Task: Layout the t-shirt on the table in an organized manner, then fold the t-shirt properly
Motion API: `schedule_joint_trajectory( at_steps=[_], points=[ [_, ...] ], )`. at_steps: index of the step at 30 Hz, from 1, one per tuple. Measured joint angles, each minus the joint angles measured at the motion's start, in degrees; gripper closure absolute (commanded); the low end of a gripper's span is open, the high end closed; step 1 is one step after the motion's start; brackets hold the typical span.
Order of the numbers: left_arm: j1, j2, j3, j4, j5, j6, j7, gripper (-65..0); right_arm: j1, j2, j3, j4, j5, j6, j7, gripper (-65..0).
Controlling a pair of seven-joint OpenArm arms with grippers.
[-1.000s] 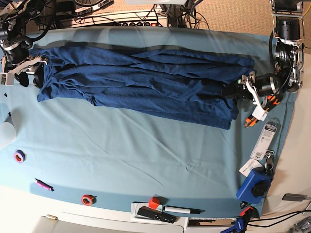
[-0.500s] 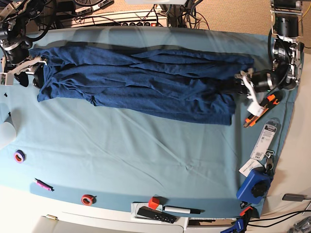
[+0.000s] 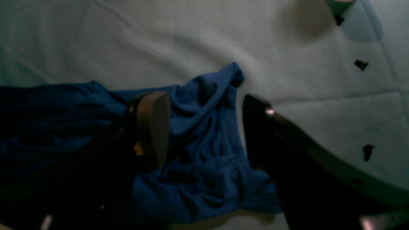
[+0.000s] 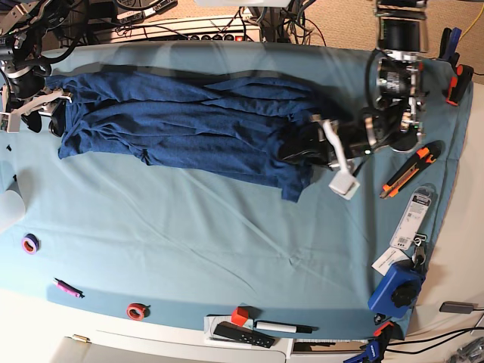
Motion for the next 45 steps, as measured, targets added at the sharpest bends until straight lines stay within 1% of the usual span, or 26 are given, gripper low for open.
schedule_joint_trajectory(
  at_steps=[5, 8, 10, 13, 15, 17, 19, 22, 24, 25, 28, 31, 35, 37, 38, 40, 41, 42, 43, 44, 45],
  points=[
    [-0.1, 3.0, 0.2, 0.0, 1.7, 0.0, -2.0, 0.0, 0.0, 0.0, 0.0, 0.0, 0.0, 0.0, 0.0, -34.9],
    [0.0, 3.7, 3.1, 0.0, 3.0, 0.0, -2.3, 0.0, 0.0, 0.0, 0.0, 0.0, 0.0, 0.0, 0.2, -34.9],
    [0.0, 3.9, 6.7, 0.0, 5.7, 0.3, -5.2, 0.0, 0.0, 0.0, 0.0, 0.0, 0.0, 0.0, 0.2, -34.9],
    [-0.4, 4.0, 12.5, 0.0, 10.4, 1.9, -8.2, 0.0, 0.0, 0.0, 0.0, 0.0, 0.0, 0.0, 0.2, -34.9],
    [-1.0, 4.0, 15.6, -0.1, 12.5, 2.9, -9.1, 0.0, 0.0, 0.0, 0.0, 0.0, -1.3, 0.0, 0.2, -34.9],
    [-2.1, 4.0, 17.9, -0.1, 14.7, 4.1, -10.6, 0.0, 0.1, 0.0, 0.0, 0.0, -2.8, 0.0, 0.2, -34.9],
    [-3.0, 4.0, 19.5, 0.0, 16.9, 4.8, -12.3, 0.0, 0.1, 0.0, 0.0, 0.0, -3.0, 0.0, 0.2, -34.9],
    [-3.7, 4.0, 21.9, 0.0, 20.4, 7.6, -14.2, 0.0, 0.1, 0.0, 0.0, 0.0, -3.0, 0.0, 0.2, -34.9],
    [-3.8, 4.8, 23.0, 0.0, 22.9, 9.1, -14.4, 0.0, 0.1, 0.0, 0.0, 0.0, -3.0, -0.3, 1.0, -34.9],
    [-3.8, 5.4, 23.5, 0.0, 23.8, 9.4, -14.5, 0.0, 0.1, 0.0, 0.0, 0.0, -3.0, -1.3, 1.4, -34.9],
    [-3.8, 7.3, 25.3, 0.0, 23.8, 9.3, -14.6, 0.0, 0.1, 0.0, 0.0, 0.0, -3.1, -1.4, 1.5, -34.9],
    [-3.8, 8.9, 25.9, 0.0, 25.9, 9.2, -14.6, 0.0, 0.1, 0.0, 0.0, 0.0, -3.1, -1.3, 1.5, -34.9],
    [-3.8, 9.2, 25.9, 0.0, 28.0, 9.3, -15.9, 0.0, 0.1, 0.0, 0.0, 0.0, -3.0, -1.4, 1.5, -34.9],
    [-3.8, 9.2, 25.9, 0.0, 30.1, 9.2, -17.2, 0.0, 0.1, 0.0, 0.0, 0.0, -3.0, -1.3, 1.5, -34.9],
    [-3.8, 9.2, 25.9, 0.0, 30.9, 8.8, -17.6, -4.9, 0.1, 0.0, 0.0, 0.0, -3.0, -1.3, 1.5, -34.9],
    [-3.8, 9.2, 25.9, 0.0, 31.9, 5.2, -18.4, -25.0, 0.1, 0.0, 0.0, 0.0, -3.0, -1.3, 1.5, -34.9],
    [-3.8, 9.2, 25.9, 0.0, 31.1, 5.1, -18.5, -31.3, 0.1, 0.0, 0.0, 0.0, -3.0, -1.3, 1.5, -34.9],
    [-3.8, 9.3, 26.0, 0.0, 30.0, 6.6, -18.5, -33.5, 0.1, 0.0, 0.0, 0.0, -3.0, -1.3, 1.5, -35.0],
    [-3.8, 9.2, 25.9, 0.0, 28.3, 9.5, -18.5, -33.8, 0.1, 0.0, 0.0, 0.0, -3.0, -1.3, 1.5, -34.9],
    [-3.8, 9.2, 25.9, 0.0, 27.8, 10.2, -18.7, -33.8, 0.1, 0.0, 0.0, 0.0, -3.0, -1.4, 1.5, -34.9],
    [-4.0, 9.1, 25.8, -0.1, 26.5, 8.9, -18.4, -33.7, 0.1, 0.0, 0.0, 0.0, -3.1, -1.4, 1.5, -34.9]
  ],
)
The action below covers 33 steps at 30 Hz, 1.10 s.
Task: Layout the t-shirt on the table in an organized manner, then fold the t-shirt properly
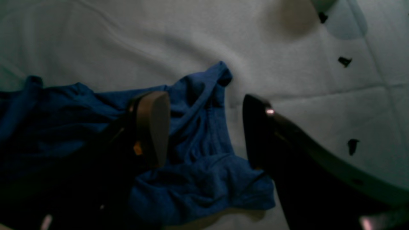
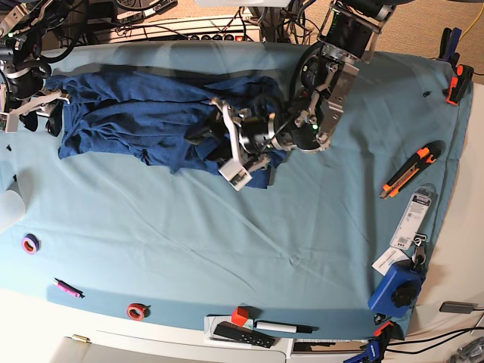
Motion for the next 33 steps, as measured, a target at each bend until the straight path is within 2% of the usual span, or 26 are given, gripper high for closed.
schedule_joint_trajectory(
  at_steps=[3, 7, 10, 12, 14, 15, 19, 23, 26, 28, 30, 33],
  points=[
    [-1.7, 0.0, 0.2, 0.7, -9.8, -8.7, 6.7, -33.7, 0.0, 0.0, 0.0, 0.0, 0.0, 0.0, 0.0, -34.9],
    [-4.3, -0.5, -1.4, 7.0, -17.8, -9.2, 18.8, -33.1, 0.0, 0.0, 0.0, 0.0, -0.2, 0.0, 0.0, -34.9],
    [-3.3, -1.2, -5.9, 12.3, -17.9, -9.1, 23.9, -23.7, 0.0, 0.0, 0.0, 0.0, -0.2, 0.0, 0.0, -34.9],
    [-2.1, -2.3, -9.0, 14.4, -17.7, -8.6, 23.9, -14.9, 0.0, 0.0, 0.0, 0.0, -0.2, 0.0, 0.0, -34.9],
    [-1.2, -3.4, -12.6, 15.4, -17.5, -7.7, 23.8, -1.9, 0.0, 0.0, 0.0, 0.0, -0.2, 0.0, 0.0, -34.9],
    [-0.7, -4.2, -14.6, 15.5, -16.5, -7.8, 23.6, 0.0, 0.0, 0.0, 0.0, 0.0, -0.2, 0.0, 0.0, -34.9],
    [2.6, -7.0, -22.8, 15.3, -11.4, -7.8, 23.3, 0.0, 0.0, 0.0, 0.0, 0.0, -0.2, 0.0, 0.0, -34.9],
    [4.6, -8.5, -26.6, 15.0, -7.4, -2.7, 18.9, 0.0, 0.0, 0.0, 0.0, 0.0, -0.2, 0.0, 0.0, -34.9],
    [7.0, -8.4, -26.2, 14.8, -1.2, -1.1, 12.5, 0.0, 0.0, 0.0, 0.0, 0.0, 0.1, 0.0, 0.0, -34.9],
    [8.4, -8.4, -25.4, 14.8, 2.9, 2.3, 8.1, 0.0, 0.0, 0.0, 0.0, 0.0, 0.3, 0.0, 0.0, -34.9],
    [8.2, -8.5, -23.8, 14.6, 5.4, 4.3, 7.5, 0.0, 0.0, 0.0, 0.0, 0.0, 0.3, 0.0, 0.0, -34.9],
    [7.9, -8.5, -19.4, 14.6, 8.6, 5.1, 5.8, 0.0, 0.0, 0.0, 0.0, 0.0, 0.3, 0.0, 0.0, -34.9]
  ],
)
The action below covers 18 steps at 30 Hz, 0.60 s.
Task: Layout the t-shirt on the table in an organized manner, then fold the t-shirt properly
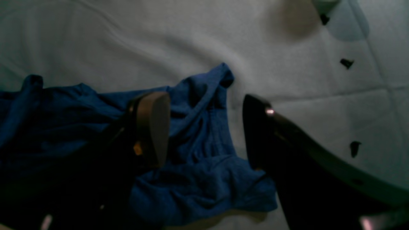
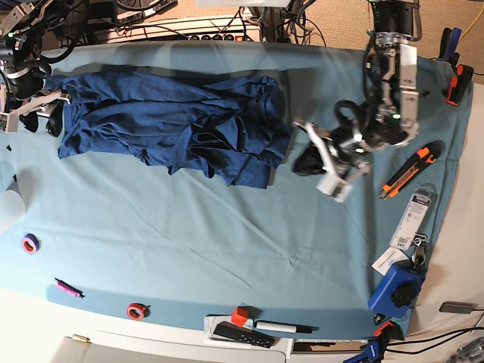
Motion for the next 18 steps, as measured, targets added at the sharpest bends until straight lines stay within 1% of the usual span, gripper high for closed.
schedule_joint_trajectory(
  at_steps=[2, 4, 7, 9, 13, 18],
  points=[
    [0.2, 0.0, 3.6, -0.2, 2.6, 1.3, -0.4, 0.0, 0.0, 0.0, 0.0, 0.0, 0.0, 0.0, 0.0, -34.9],
    [0.1, 0.0, 6.8, -0.3, 3.9, 2.9, -1.1, 0.0, 0.0, 0.0, 0.0, 0.0, 0.0, 0.0, 0.0, -34.9],
    [0.1, -0.1, 10.6, -0.3, 3.7, 3.0, -1.4, 0.0, 0.0, 0.0, 0.0, 0.0, 0.0, 0.0, 0.0, -34.9],
    [0.1, -0.1, 12.8, -0.3, 2.4, 3.0, 0.6, 0.0, 0.0, 0.0, 0.0, 0.0, 0.0, 0.0, 0.0, -34.9],
    [0.1, -0.2, 16.8, -0.3, -2.6, 3.0, 3.3, 0.0, 0.0, 0.0, 0.0, 0.0, 0.0, 0.0, 0.0, -34.9],
    [0.1, 0.1, 21.6, -0.3, -2.8, 3.0, 3.7, 0.0, 0.0, 0.0, 0.0, 0.0, 0.0, 0.0, 0.0, -34.9]
  ],
)
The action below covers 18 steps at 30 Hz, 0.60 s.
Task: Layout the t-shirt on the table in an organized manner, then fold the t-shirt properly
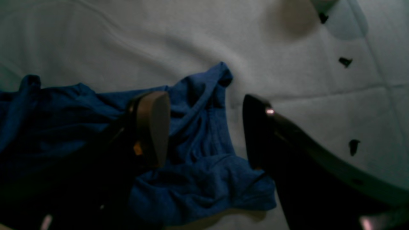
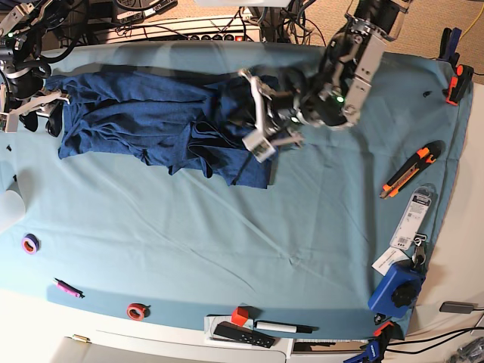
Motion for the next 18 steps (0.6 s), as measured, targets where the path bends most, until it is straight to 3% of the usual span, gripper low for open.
schedule_joint_trajectory(
  at_steps=[4, 9, 12, 15, 18],
  points=[
    [-0.2, 1.7, 2.2, 0.0, 0.0, 0.0, 0.6, 0.0, 0.0, 0.0, 0.0, 0.0, 0.0, 0.0, 0.0, -34.9],
    [-0.1, 2.0, 4.3, 1.0, -1.4, -6.8, 1.2, 0.0, 0.0, 0.0, 0.0, 0.0, 0.0, 0.0, 0.0, -34.9],
    [-1.0, 1.9, 2.3, 4.9, -0.8, -7.1, 2.5, 0.0, 0.0, 0.0, 0.0, 0.0, 0.0, 0.0, 0.0, -34.9],
    [-1.9, 2.1, -3.7, 9.8, -0.7, -3.7, 2.6, 0.0, 0.0, 0.0, 0.0, 0.0, 0.0, 0.0, 0.0, -34.9],
    [-1.8, 2.0, -9.6, 11.0, 1.4, -3.1, 3.4, -23.1, 0.0, 0.0, 0.0, 0.0, 0.0, 0.0, 0.0, -34.9]
  ],
)
